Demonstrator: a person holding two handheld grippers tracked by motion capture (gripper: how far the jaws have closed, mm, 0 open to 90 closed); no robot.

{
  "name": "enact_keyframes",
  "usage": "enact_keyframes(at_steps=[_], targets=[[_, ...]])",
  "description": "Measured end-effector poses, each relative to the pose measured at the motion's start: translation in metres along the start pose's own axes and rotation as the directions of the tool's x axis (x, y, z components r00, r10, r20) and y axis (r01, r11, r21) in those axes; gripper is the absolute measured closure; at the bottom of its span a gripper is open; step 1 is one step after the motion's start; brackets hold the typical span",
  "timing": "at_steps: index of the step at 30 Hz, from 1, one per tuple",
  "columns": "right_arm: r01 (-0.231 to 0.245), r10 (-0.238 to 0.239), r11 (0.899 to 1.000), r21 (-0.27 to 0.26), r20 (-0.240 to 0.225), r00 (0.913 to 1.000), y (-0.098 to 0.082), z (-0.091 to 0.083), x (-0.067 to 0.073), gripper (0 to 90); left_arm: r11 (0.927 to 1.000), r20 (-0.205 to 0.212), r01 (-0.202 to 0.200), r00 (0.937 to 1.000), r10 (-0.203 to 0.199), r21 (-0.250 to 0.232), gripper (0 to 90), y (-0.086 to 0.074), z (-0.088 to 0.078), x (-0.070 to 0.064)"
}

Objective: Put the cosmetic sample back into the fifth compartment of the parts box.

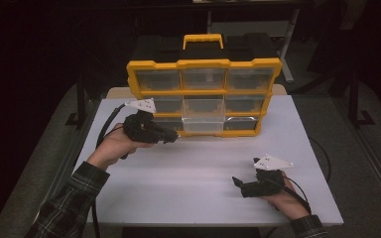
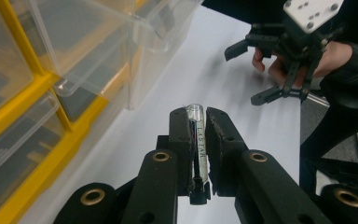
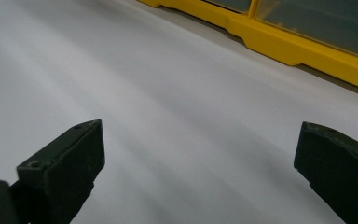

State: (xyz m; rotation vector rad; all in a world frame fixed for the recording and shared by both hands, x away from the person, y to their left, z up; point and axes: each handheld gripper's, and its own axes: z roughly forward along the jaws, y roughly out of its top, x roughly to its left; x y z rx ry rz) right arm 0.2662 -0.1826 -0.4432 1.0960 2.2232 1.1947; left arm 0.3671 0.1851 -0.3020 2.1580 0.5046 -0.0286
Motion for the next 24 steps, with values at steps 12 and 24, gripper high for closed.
enact_keyframes(at_steps=[12, 24], targets=[[-0.007, 0.007, 1.0, -0.004, 0.0, 1.0, 0.0, -0.001, 0.0, 1.3, 0.9998, -0.001, -0.009, 1.0, 0.009, -0.017, 80.5, 0.024, -0.013, 0.003], [-0.003, 0.003, 1.0, -0.001, -0.001, 1.0, 0.0, -0.001, 0.001, 1.3, 0.999, -0.008, -0.038, 0.9993, 0.038, -0.025, 80.6, 0.052, -0.023, 0.004]])
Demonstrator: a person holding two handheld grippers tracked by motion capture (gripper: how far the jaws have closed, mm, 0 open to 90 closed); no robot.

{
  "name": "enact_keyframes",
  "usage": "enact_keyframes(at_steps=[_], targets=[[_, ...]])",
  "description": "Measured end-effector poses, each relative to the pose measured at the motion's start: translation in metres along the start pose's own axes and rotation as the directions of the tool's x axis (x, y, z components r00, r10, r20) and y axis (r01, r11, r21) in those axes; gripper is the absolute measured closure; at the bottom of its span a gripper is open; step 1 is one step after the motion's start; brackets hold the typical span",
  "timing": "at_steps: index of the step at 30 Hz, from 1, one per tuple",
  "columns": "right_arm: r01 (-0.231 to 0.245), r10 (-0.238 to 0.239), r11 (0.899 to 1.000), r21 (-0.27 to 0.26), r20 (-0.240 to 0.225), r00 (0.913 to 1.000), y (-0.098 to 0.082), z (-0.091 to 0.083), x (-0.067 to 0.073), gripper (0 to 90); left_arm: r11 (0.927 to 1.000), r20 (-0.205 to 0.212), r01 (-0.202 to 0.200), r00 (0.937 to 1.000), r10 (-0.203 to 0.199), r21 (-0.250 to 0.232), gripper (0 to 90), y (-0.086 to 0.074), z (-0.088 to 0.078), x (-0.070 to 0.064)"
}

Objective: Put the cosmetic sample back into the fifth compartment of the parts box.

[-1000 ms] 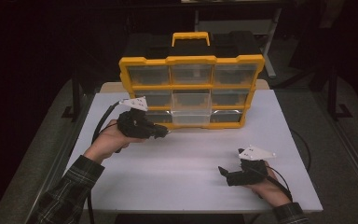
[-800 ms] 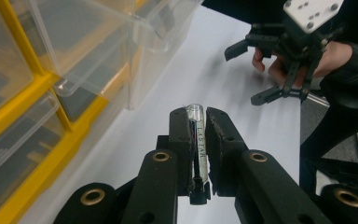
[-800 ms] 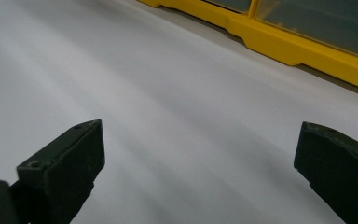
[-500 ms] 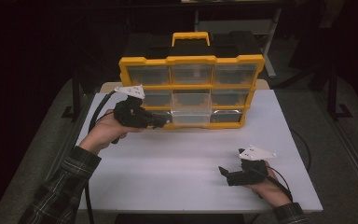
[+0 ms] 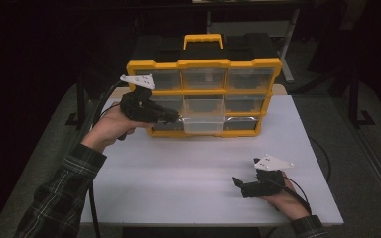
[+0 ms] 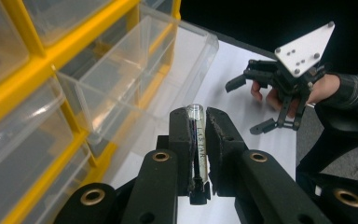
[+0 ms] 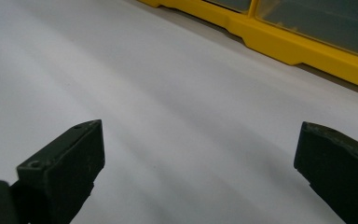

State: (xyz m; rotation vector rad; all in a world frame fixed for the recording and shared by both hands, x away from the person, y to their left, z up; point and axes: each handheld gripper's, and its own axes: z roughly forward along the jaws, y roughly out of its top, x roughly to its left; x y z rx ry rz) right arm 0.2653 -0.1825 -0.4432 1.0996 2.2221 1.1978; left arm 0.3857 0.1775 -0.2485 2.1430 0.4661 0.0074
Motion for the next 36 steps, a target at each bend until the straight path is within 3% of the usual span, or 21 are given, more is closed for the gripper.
enact_keyframes(at_steps=[7, 18, 30, 36], targets=[[-0.004, 0.004, 1.0, -0.007, 0.001, 1.0, 0.0, 0.0, -0.001, 1.3, 0.9997, 0.002, -0.02, 0.9998, 0.02, 0.011, 80.6, 0.012, 0.007, 0.0], [0.006, -0.006, 1.0, -0.004, 0.002, 1.0, -0.001, 0.0, -0.002, 1.3, 0.9998, -0.039, -0.018, 0.9991, 0.019, 0.01, 80.5, 0.029, 0.025, 0.006], [0.007, -0.007, 1.0, -0.003, -0.001, 1.0, -0.001, 0.0, -0.002, 1.3, 0.9998, -0.069, -0.012, 0.9976, 0.013, 0.016, 80.5, 0.034, 0.049, 0.014], [0.005, -0.005, 1.0, -0.001, -0.002, 1.0, -0.001, 0.0, -0.002, 1.3, 0.9989, -0.086, -0.021, 0.996, 0.024, 0.041, 80.4, 0.034, 0.062, 0.015]])
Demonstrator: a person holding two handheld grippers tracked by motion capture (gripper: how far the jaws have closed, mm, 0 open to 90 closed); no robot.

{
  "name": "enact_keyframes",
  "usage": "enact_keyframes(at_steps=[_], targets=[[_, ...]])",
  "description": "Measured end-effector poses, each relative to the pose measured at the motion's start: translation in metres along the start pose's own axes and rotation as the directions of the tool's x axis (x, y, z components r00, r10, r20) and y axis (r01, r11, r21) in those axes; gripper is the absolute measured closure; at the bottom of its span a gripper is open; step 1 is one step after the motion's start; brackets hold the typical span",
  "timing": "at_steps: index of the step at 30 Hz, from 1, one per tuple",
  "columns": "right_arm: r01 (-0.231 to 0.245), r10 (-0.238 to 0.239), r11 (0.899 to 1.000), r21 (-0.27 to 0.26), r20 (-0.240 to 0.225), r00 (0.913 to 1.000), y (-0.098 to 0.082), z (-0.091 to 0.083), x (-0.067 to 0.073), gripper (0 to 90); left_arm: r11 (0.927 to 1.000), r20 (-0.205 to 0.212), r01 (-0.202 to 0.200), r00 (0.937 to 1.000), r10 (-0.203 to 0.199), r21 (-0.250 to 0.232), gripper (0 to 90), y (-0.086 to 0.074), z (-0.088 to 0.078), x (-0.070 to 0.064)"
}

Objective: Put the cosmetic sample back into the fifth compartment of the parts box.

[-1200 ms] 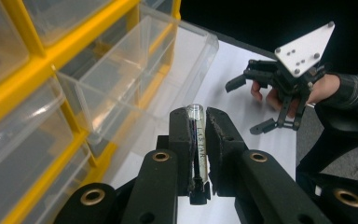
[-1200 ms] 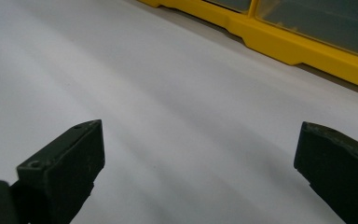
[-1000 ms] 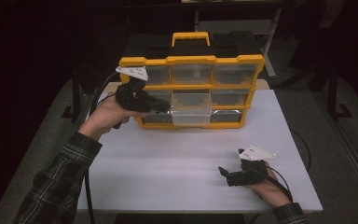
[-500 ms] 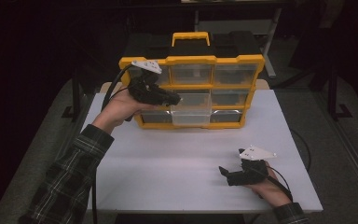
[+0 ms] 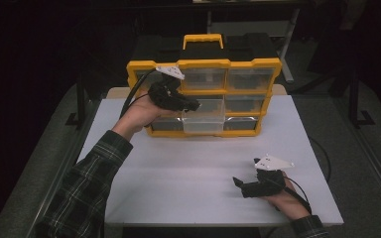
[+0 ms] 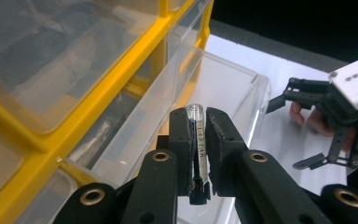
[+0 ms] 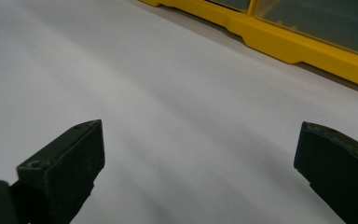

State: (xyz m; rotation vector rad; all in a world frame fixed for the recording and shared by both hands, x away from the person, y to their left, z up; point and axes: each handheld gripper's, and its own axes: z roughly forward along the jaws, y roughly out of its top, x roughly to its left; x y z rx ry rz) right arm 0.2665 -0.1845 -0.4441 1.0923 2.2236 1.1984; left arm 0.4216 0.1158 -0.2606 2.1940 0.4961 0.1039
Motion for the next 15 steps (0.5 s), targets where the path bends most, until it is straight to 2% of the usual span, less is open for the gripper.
enact_keyframes(at_steps=[5, 12, 15], targets=[[0.002, -0.002, 1.0, 0.0, 0.0, 1.0, 0.0, 0.0, 0.0, 1.3, 0.9995, -0.008, -0.015, 0.9999, 0.015, 0.026, 80.3, 0.0, 0.01, -0.002], [-0.002, 0.002, 1.0, 0.001, 0.0, 1.0, 0.0, -0.001, 0.0, 1.3, 0.9998, -0.009, -0.007, 0.9999, 0.007, 0.02, 79.6, -0.001, 0.013, -0.001], [-0.004, 0.004, 1.0, 0.003, -0.002, 1.0, 0.0, -0.001, 0.0, 1.3, 0.9998, -0.018, -0.005, 0.9998, 0.006, 0.018, 74.3, -0.001, 0.013, -0.001]])
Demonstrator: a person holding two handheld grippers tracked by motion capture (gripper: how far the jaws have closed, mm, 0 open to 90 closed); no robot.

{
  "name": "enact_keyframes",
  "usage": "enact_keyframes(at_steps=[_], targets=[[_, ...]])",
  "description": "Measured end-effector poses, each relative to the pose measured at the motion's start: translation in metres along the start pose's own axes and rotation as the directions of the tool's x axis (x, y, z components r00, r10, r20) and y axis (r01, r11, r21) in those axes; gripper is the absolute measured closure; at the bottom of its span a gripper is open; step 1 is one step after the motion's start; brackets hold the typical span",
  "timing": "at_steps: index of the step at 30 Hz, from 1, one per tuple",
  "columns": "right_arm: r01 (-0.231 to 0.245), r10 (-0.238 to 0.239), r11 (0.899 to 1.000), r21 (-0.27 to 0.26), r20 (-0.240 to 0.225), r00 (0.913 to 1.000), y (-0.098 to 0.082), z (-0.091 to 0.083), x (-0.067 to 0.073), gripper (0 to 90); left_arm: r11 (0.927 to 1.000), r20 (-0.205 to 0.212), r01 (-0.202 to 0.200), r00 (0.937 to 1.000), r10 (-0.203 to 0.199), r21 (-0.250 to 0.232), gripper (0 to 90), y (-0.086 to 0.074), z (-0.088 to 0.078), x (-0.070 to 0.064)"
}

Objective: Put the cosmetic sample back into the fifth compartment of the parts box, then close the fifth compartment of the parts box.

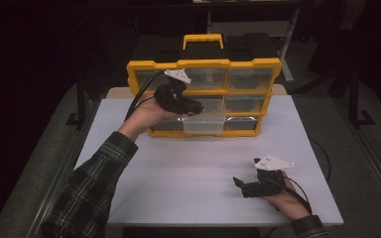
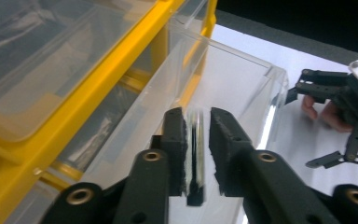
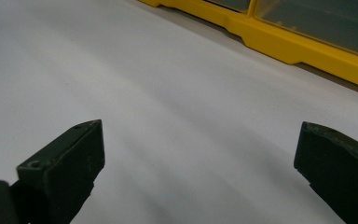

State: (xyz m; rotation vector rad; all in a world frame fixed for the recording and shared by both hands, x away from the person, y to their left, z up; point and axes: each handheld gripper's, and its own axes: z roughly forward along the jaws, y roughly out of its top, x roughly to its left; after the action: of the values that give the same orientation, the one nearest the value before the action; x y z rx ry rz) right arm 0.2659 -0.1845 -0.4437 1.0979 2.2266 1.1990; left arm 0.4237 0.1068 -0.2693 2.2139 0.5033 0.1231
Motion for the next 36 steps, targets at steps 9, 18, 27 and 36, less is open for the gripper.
enact_keyframes(at_steps=[9, 18, 27, 36], targets=[[0.008, -0.008, 1.0, -0.004, 0.002, 1.0, 0.0, 0.001, 0.0, 1.3, 0.9997, 0.041, 0.018, 0.999, -0.018, -0.017, 89.1, 0.002, -0.011, -0.004], [0.008, -0.008, 1.0, -0.003, 0.002, 1.0, 0.0, 0.001, 0.0, 1.3, 0.9995, 0.089, 0.012, 0.996, -0.009, -0.03, 89.5, -0.001, -0.02, -0.019], [0.004, -0.004, 1.0, -0.001, 0.003, 1.0, 0.001, 0.001, 0.001, 1.3, 0.9998, 0.113, 0.006, 0.9936, -0.004, -0.019, 89.5, -0.013, -0.016, -0.032], [-0.002, 0.002, 1.0, 0.004, 0.0, 1.0, 0.0, 0.002, 0.001, 1.3, 1.0, 0.103, 0.002, 0.9946, -0.002, 0.001, 89.5, -0.02, -0.008, -0.033]])
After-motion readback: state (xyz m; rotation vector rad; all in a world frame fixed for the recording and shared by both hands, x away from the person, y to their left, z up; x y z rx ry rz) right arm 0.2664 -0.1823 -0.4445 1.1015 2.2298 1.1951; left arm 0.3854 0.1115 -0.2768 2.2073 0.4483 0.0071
